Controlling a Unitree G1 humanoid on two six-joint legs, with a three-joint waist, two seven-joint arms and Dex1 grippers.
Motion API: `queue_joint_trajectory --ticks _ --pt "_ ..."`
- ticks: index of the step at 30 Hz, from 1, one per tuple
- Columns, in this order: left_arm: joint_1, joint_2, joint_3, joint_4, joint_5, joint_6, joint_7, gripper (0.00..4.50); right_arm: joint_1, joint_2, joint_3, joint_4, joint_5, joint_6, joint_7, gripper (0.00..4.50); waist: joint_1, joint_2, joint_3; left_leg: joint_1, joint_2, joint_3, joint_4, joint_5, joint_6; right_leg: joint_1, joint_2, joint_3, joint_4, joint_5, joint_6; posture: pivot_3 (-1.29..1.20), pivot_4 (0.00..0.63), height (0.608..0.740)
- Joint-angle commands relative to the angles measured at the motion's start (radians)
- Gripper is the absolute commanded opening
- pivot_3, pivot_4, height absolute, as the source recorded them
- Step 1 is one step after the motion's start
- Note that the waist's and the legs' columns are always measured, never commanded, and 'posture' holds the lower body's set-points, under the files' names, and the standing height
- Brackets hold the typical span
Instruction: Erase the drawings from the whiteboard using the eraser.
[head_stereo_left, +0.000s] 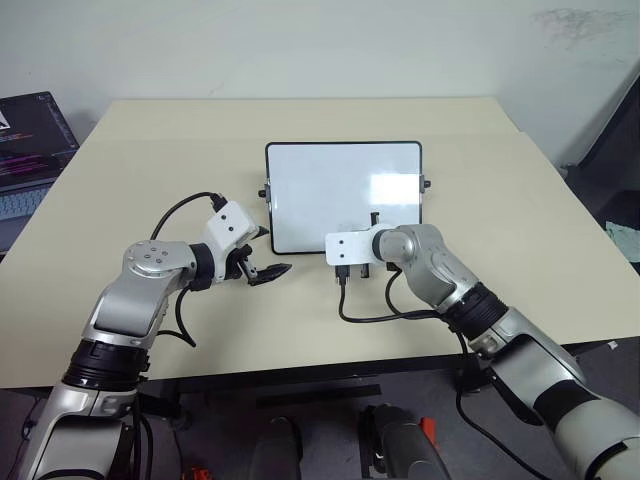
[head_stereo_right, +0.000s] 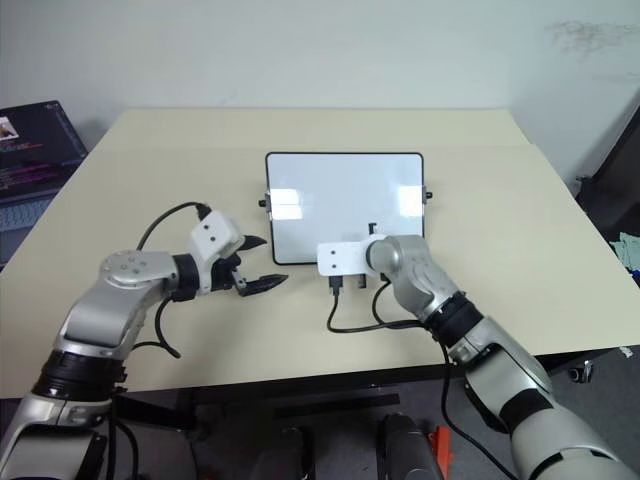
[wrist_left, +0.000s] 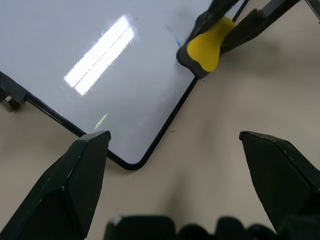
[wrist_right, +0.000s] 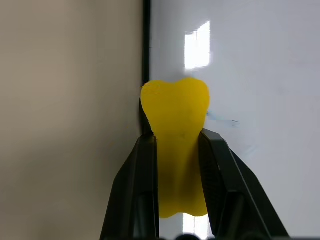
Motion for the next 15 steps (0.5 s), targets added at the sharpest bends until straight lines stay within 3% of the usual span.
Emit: queue_joint_trajectory --ticks 1,9,15 --pt "-0.017 0.002 0.013 -0.028 -0.001 -0.015 -0.004 4.5 -0.072 -0.011 -0.067 0.04 -0.011 0.019 -0.074 0.78 0.0 0.0 0.0 0.0 0.0 0.0 0.0 0.0 0.0 0.0 0.0 0.0 0.0 0.0 0.0 0.0 0.15 0.74" --pt "-0.019 -0.001 0.013 -0.028 -0.002 -0.016 -0.004 4.5 -0.161 -0.031 -0.07 0.163 -0.053 -0.022 -0.235 0.69 0.0 0.0 0.0 0.0 0.0 0.0 0.0 0.0 0.0 0.0 0.0 0.0 0.0 0.0 0.0 0.0 0.15 0.74" --pt "-0.019 -0.002 0.013 -0.027 -0.003 -0.017 -0.005 4.5 -0.106 -0.01 -0.045 0.11 -0.024 -0.026 -0.159 0.69 0.0 0.0 0.0 0.0 0.0 0.0 0.0 0.0 0.0 0.0 0.0 0.0 0.0 0.0 0.0 0.0 0.15 0.74"
